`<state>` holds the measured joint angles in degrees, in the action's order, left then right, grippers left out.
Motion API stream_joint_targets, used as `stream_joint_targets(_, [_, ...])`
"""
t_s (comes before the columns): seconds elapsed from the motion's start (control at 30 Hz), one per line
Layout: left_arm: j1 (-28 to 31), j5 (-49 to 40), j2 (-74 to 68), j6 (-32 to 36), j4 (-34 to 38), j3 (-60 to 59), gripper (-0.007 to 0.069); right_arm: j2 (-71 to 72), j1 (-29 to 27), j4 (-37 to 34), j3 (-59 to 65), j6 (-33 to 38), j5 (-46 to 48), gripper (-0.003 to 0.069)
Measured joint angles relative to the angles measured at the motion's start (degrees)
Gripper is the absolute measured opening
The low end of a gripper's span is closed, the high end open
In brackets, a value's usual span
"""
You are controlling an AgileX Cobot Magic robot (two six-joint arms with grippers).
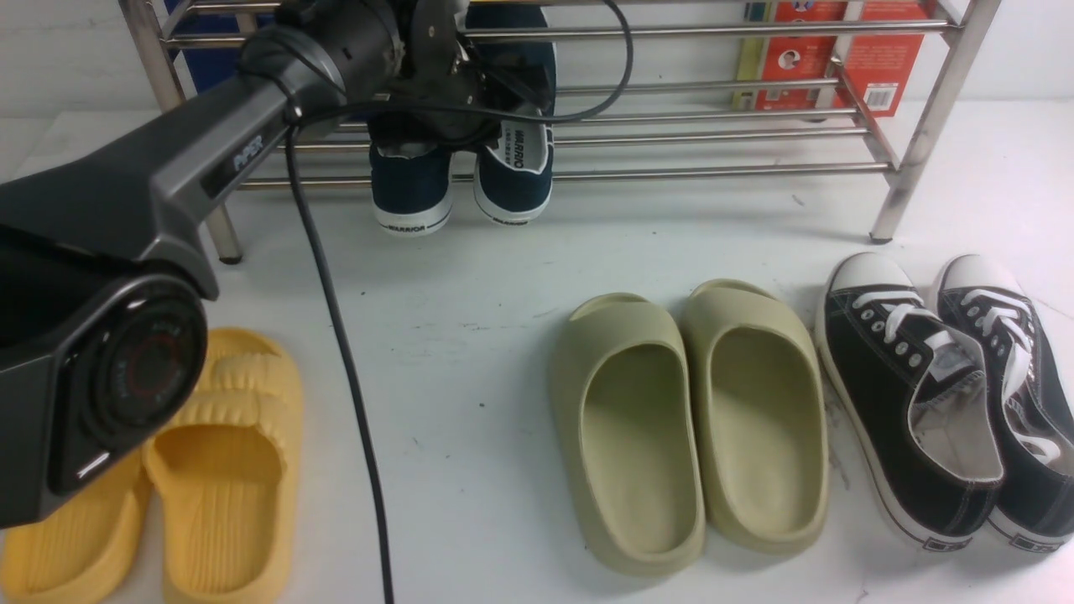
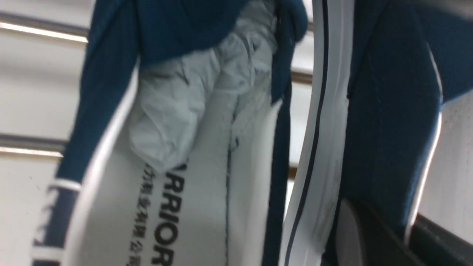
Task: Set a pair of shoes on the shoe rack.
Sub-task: Use the left arm to put a shoe into the shoe rack
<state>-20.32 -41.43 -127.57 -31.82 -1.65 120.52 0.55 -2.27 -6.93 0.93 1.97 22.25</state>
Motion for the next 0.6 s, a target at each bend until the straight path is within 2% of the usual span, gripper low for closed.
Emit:
stream_joint_targets(0.2, [0.0, 0.4, 0.0, 0.0, 0.3, 0.0, 0.0078, 0.0, 0.0, 0.0, 0.0, 0.0, 0.0, 0.0246])
stream_joint_targets(0.4, [0.0, 2.8, 0.2, 0.0, 0.2, 0.6, 0.0223, 0.0, 0.0, 0.0, 0.0, 0.0, 0.0, 0.0246])
stream_joint_targets(0.6, [-0.1, -1.2, 2.2, 0.0, 1.1, 0.7, 0.0293, 0.0, 0.0, 0.0, 0.0, 0.0, 0.0, 0.0246])
